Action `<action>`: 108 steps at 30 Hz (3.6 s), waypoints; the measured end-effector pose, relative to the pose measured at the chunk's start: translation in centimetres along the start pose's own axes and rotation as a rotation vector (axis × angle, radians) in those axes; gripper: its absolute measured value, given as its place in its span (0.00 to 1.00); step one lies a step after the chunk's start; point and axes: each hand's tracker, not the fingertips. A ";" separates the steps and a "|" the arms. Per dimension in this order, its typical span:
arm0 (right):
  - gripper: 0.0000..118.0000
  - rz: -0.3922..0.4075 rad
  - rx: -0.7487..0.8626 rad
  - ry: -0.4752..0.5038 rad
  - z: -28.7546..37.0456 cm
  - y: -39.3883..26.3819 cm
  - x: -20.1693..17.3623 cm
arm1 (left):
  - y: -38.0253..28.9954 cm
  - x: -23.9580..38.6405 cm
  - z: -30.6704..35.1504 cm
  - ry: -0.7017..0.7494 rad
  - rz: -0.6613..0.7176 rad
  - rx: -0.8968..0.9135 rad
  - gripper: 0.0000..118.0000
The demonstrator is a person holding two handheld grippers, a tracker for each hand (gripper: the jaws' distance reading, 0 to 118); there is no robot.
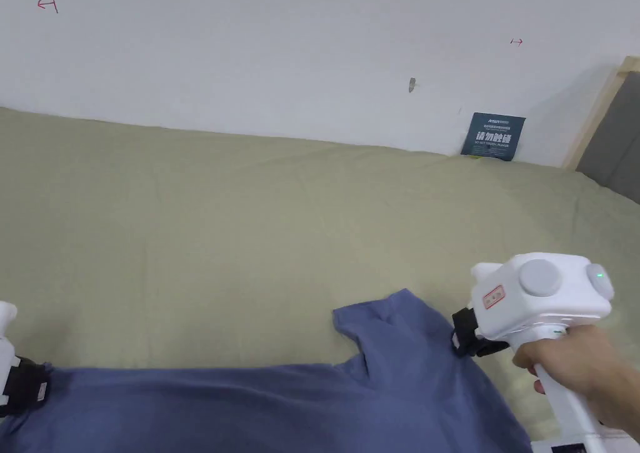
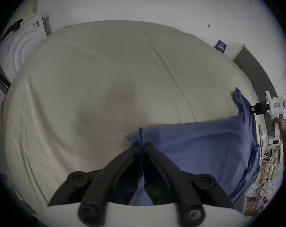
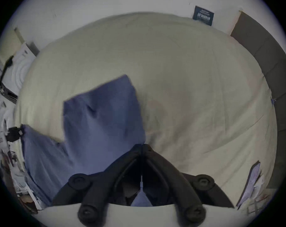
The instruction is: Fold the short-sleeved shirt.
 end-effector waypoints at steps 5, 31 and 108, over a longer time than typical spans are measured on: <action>0.01 0.133 0.155 0.042 8.3 -2.5 -2.6 | -0.1 1.3 4.9 -0.039 -0.116 0.048 0.03; 0.01 -0.132 0.084 0.124 21.5 -32.9 1.8 | -22.9 -3.2 17.8 -0.210 -0.216 0.009 0.03; 0.01 -0.071 0.388 0.015 22.1 -33.0 -16.2 | -26.1 -13.6 11.5 -0.541 0.328 0.004 0.91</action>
